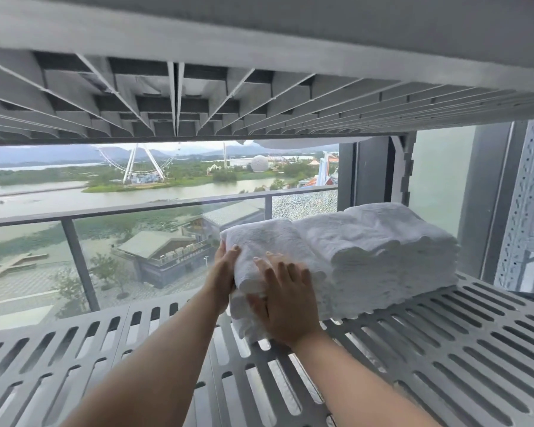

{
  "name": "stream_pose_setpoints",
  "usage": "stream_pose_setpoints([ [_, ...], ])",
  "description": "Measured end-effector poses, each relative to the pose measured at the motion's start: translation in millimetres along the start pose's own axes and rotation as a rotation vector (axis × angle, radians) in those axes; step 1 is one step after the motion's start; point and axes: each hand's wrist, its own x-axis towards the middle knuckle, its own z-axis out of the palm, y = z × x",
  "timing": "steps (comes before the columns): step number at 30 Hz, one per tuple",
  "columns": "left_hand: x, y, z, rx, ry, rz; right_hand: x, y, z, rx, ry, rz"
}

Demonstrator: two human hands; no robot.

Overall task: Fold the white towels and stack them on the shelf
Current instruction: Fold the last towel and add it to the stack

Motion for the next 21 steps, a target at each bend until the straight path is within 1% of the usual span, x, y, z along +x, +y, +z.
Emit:
stream_pose_setpoints([
  [3,3,-5,2,-0.027,0.036,-0.023,4,-2,5,0.015,-0.032,0.016],
  [6,2,3,-4,0.042,0.019,-0.06,5,-1,6,0.02,-0.057,0.017],
  [8,3,13,-7,0.197,0.058,-0.074,4,-1,0,0.036,-0.071,-0.005],
  [9,3,21,-7,0.324,0.126,-0.058,5,1,-5,0.046,-0.059,-0.026],
  [11,2,41,2,0.6,0.318,0.068,7,7,-19,0.068,0.003,-0.061],
  [12,0,51,11,0.7,0.372,0.157,10,14,-27,0.079,0.037,-0.07],
  [13,-3,60,24,0.782,0.382,0.239,12,23,-36,0.087,0.061,-0.075],
  [15,-7,68,58,0.903,0.319,0.369,10,48,-52,0.078,0.06,-0.107],
  [17,-9,62,98,0.98,0.219,0.45,-2,78,-63,0.049,0.027,-0.143],
  [19,-9,48,139,1.048,0.149,0.479,-13,108,-72,0.032,0.016,-0.119],
  [21,-4,30,174,1.093,0.119,0.474,-18,136,-80,0.022,0.004,-0.062],
])
